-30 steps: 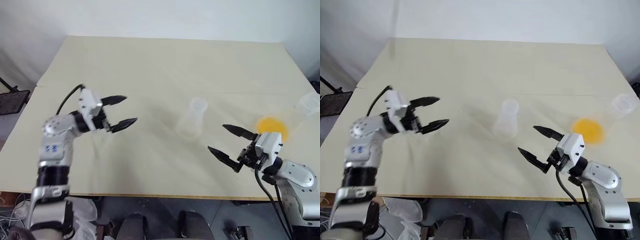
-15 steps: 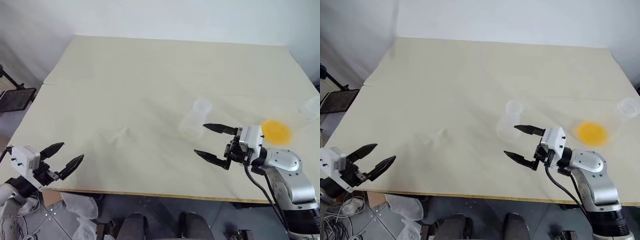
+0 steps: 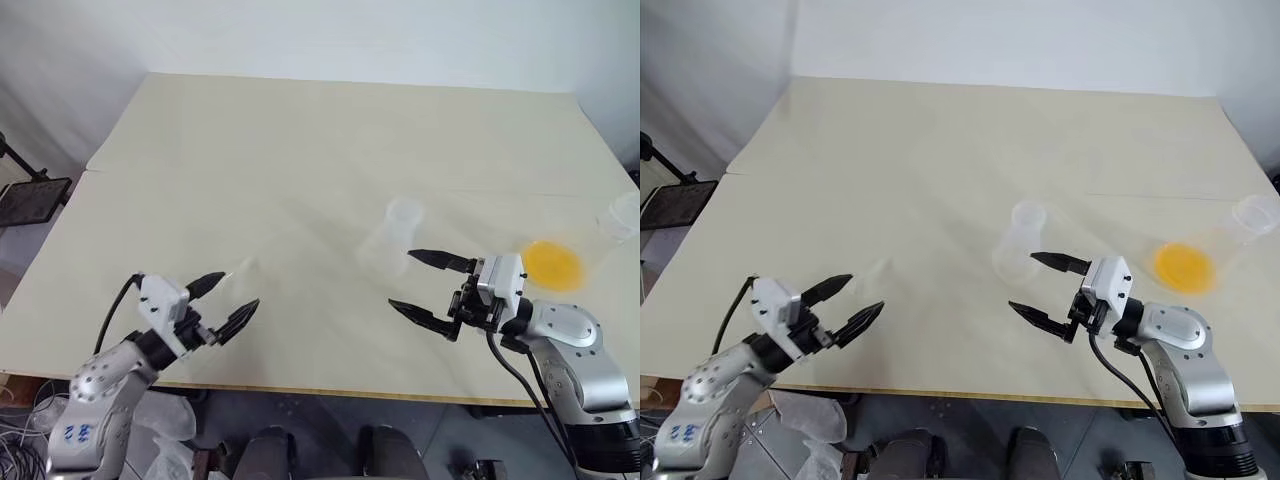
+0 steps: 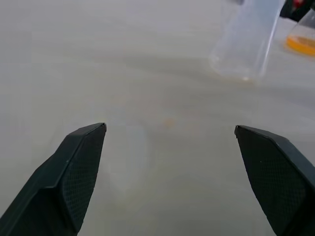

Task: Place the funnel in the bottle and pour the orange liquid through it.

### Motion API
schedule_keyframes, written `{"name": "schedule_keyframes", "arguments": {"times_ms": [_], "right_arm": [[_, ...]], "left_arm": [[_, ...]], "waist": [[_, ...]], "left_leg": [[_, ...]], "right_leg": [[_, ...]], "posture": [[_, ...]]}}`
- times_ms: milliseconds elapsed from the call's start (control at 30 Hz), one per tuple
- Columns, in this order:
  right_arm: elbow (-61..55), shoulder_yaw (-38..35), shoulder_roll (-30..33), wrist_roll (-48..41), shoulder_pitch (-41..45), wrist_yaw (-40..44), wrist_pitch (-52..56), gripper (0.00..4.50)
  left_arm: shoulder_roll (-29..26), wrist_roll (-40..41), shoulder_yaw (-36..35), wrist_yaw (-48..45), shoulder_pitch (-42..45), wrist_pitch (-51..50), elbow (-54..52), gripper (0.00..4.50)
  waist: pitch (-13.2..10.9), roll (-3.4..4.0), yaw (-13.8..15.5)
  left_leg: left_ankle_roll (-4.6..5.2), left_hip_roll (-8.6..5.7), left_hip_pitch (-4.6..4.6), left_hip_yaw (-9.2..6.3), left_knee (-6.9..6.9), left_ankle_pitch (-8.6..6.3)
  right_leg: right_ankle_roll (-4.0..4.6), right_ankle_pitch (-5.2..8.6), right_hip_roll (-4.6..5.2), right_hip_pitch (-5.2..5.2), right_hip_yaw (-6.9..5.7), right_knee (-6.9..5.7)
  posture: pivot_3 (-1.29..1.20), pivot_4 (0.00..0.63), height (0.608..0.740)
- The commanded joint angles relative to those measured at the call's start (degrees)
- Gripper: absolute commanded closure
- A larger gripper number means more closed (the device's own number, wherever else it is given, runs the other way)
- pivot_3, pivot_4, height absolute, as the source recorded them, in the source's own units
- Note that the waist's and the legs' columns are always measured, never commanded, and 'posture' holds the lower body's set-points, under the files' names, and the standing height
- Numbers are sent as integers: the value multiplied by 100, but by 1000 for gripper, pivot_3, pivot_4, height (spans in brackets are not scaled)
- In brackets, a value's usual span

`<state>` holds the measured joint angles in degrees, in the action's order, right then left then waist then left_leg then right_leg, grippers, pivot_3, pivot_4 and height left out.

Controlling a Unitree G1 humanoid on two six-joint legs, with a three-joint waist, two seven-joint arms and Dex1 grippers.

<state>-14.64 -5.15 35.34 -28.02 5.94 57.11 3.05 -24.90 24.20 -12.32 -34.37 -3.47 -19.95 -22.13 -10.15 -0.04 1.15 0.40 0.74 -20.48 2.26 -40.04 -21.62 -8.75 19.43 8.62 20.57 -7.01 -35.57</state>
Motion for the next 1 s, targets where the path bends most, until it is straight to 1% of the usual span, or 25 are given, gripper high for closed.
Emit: {"name": "schedule_keyframes", "arguments": {"times_ms": [33,200,267,333,433,600,767,800,1000], "right_arm": [[-278,-94,15,-44,-61,-60,-5,0],[-361,-95,14,-89,-100,-83,51,0],[-384,-100,13,-87,-115,-94,63,0],[-433,-100,3,-82,-156,-132,78,0],[-475,-95,-12,-73,-216,-174,71,0],[-495,-92,-25,-62,-239,-231,53,0],[-475,-90,-30,-33,-233,-264,14,0],[-479,-100,-23,-26,-240,-269,1,0],[-568,-329,37,11,-464,-383,-105,0]], "left_arm": [[65,-283,298,187,335,68,341,44],[6,-681,395,609,820,-50,894,44],[3,-708,312,741,949,-133,1034,44],[-20,-589,121,795,1073,-202,1150,436],[-173,-609,105,642,1061,-198,1226,1202],[-281,-558,43,511,1100,-193,1330,2833],[-380,-531,-5,313,1264,-42,1538,4308],[-399,-502,-32,249,1314,0,1567,4495],[-744,-221,-170,-580,1932,490,1770,4495]], "waist": [[0,0,-16],[0,0,-28],[0,0,-28],[0,0,-22],[0,0,-20],[0,0,-13],[0,0,-3],[0,0,0],[-1,-1,21]], "left_leg": [[0,0,1,4,1,0],[0,3,2,5,0,0],[0,2,2,5,1,0],[0,2,2,3,1,0],[0,3,1,2,2,0],[0,2,1,3,1,0],[-1,2,1,3,1,0],[-1,2,1,3,1,0],[0,1,-2,-1,1,0]], "right_leg": [[0,0,0,0,1,0],[0,0,-4,1,1,0],[0,0,-4,1,1,1],[0,0,-4,2,0,0],[0,0,-3,2,0,1],[0,0,-3,1,0,1],[0,0,-3,1,0,1],[0,0,-3,1,0,1],[0,0,-3,2,-5,2]], "posture": [[0,150,740],[0,150,740],[0,150,740],[0,150,740],[0,150,740],[0,150,740],[0,150,740],[0,150,740],[0,150,740]]}}
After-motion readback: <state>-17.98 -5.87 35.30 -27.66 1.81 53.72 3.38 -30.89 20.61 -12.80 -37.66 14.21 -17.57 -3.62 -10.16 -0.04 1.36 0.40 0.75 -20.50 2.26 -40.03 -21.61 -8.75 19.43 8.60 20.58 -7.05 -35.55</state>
